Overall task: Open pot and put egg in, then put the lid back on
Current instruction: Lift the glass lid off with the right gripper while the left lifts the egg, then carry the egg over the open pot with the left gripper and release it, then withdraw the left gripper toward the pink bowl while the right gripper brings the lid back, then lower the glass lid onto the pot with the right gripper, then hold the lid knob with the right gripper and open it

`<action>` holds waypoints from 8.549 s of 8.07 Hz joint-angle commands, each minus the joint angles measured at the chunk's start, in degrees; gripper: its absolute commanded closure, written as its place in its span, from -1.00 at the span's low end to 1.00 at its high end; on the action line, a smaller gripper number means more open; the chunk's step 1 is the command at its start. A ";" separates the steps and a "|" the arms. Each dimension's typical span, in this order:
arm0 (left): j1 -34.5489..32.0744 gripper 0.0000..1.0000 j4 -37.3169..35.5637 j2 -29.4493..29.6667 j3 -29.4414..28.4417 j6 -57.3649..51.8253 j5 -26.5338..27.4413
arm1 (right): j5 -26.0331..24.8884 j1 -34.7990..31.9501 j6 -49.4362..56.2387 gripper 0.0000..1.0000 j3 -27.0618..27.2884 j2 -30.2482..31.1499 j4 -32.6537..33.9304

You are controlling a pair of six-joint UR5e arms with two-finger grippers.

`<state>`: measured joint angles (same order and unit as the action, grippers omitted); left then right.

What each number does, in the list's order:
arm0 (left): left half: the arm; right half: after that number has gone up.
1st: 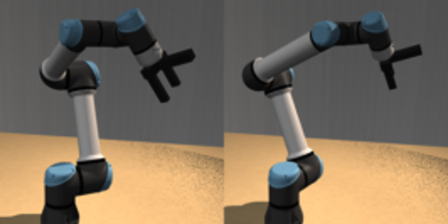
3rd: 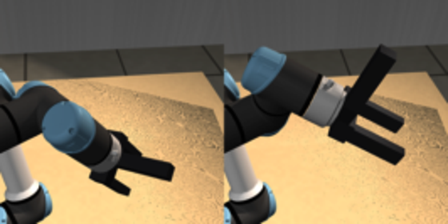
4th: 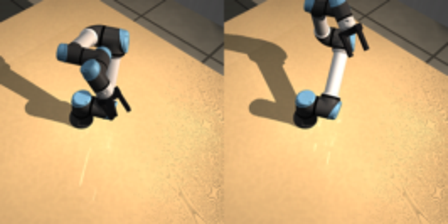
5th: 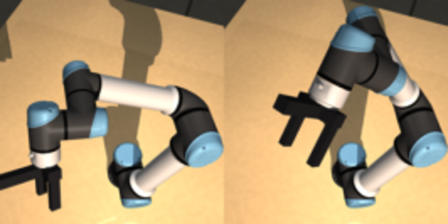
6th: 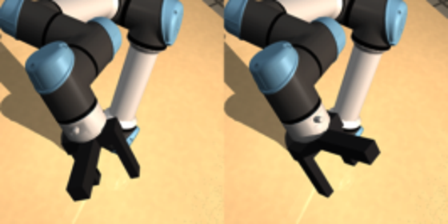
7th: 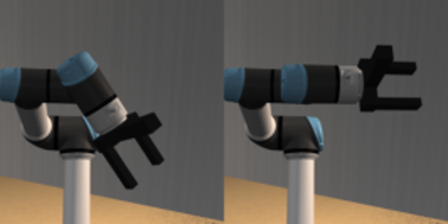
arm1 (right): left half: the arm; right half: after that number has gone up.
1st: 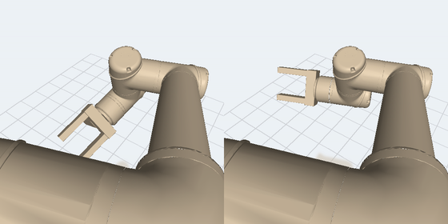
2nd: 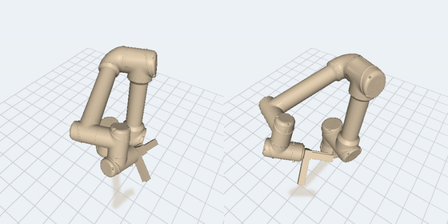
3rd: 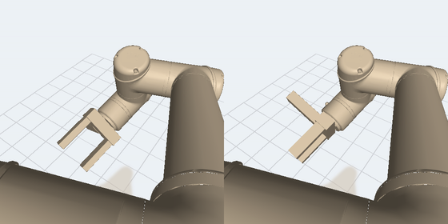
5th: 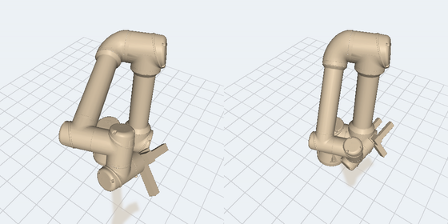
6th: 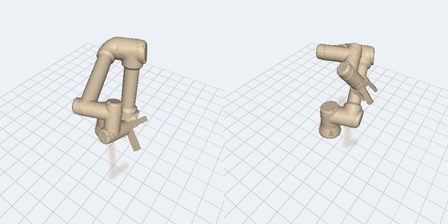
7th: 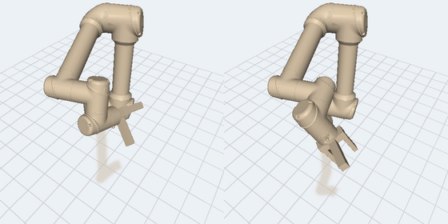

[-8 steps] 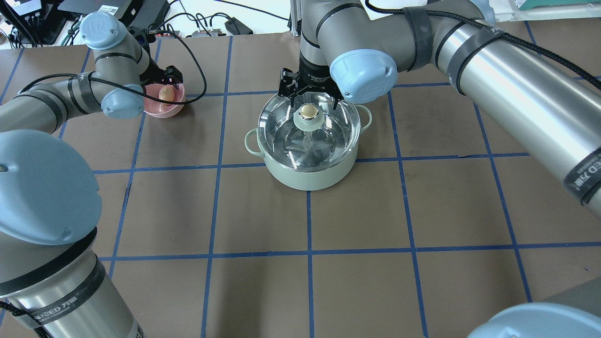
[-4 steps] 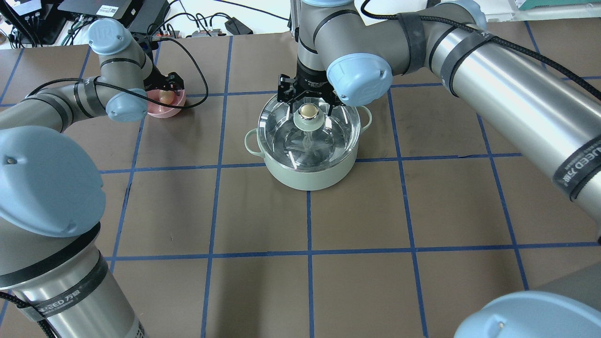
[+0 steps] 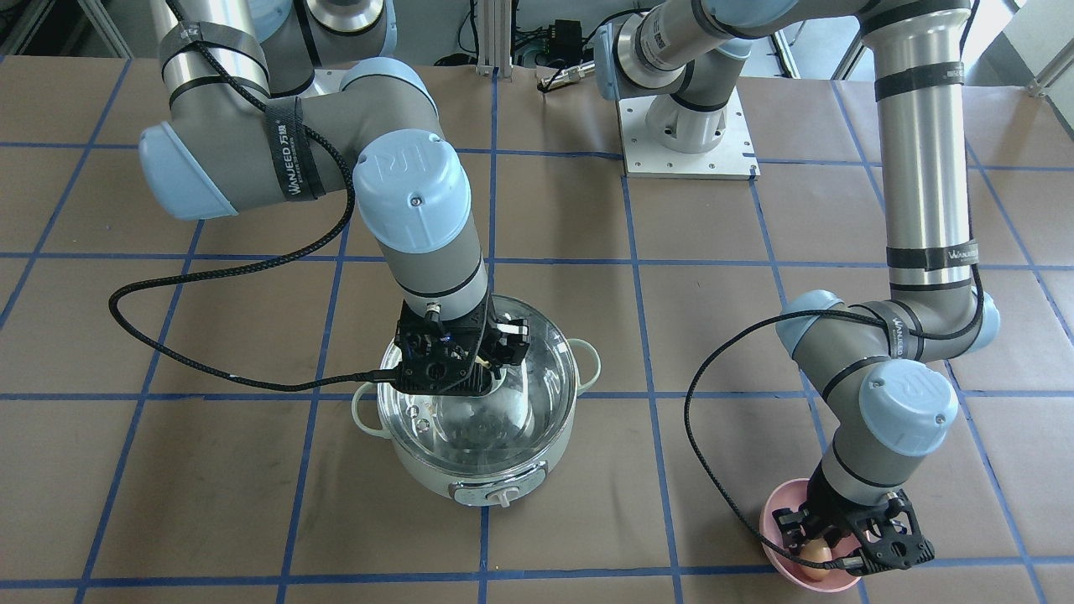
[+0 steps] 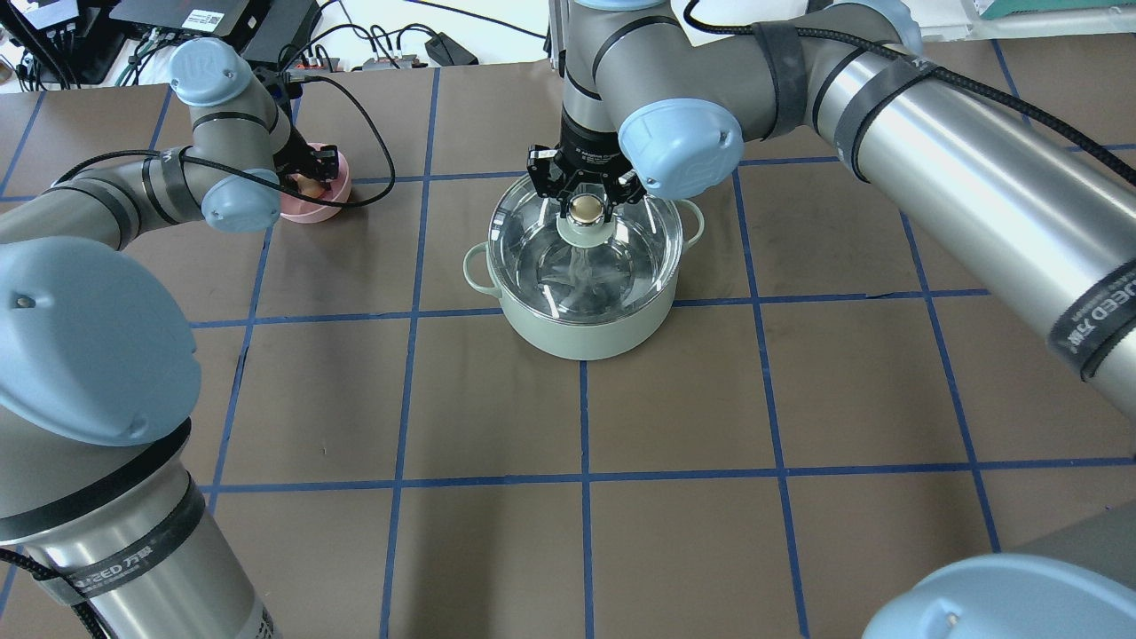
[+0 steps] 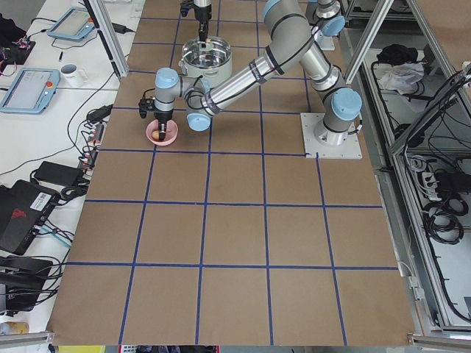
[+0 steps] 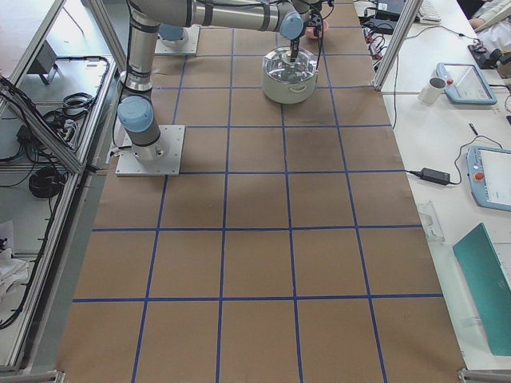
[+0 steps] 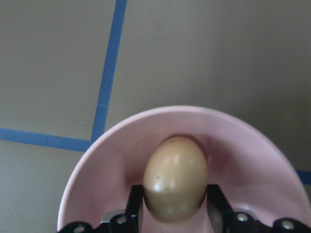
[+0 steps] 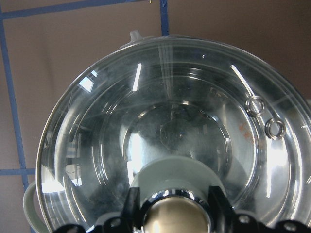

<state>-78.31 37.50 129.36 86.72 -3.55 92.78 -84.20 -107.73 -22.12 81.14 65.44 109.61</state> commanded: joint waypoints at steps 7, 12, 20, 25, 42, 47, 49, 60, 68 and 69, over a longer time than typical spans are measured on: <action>-0.35 0.19 10.03 -10.07 1.86 0.56 0.20 | -2.81 12.68 17.68 1.00 -0.28 14.95 -16.42; -18.50 0.16 14.01 -20.55 5.30 16.88 -0.14 | -6.67 21.68 25.81 1.00 -0.01 18.40 -23.91; -31.29 -1.00 16.10 -20.54 4.86 21.92 -3.14 | -8.35 24.41 29.59 1.00 0.69 19.19 -24.35; -21.64 -1.00 50.25 -37.14 -0.50 16.47 -2.44 | -7.30 23.10 29.68 1.00 0.60 19.90 -24.35; -12.39 -1.00 54.96 -41.21 -0.15 7.59 -4.19 | 2.11 1.29 11.05 1.00 -3.09 0.83 -5.28; -12.39 -1.00 54.96 -41.56 -0.24 7.68 -4.10 | 1.93 0.33 9.82 1.00 -3.00 -0.58 -5.37; -12.39 -1.00 54.96 -41.56 -0.15 7.68 -4.19 | 1.93 0.33 9.82 1.00 -3.00 -0.67 -5.45; -12.39 -1.00 55.14 -41.65 -0.06 7.68 -4.01 | 2.02 0.33 9.73 1.00 -2.56 -0.76 -4.58; -12.39 -1.00 55.14 -41.65 -0.06 7.68 -4.01 | 2.02 0.33 9.82 -0.31 -2.21 -0.76 -3.96; -12.39 -1.00 55.14 -41.65 -0.06 7.68 -4.01 | 2.02 0.33 9.73 -0.70 -2.21 -0.76 -4.05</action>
<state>-90.70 92.64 87.72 86.66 4.13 88.77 -82.18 -107.40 -12.13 78.88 64.69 105.63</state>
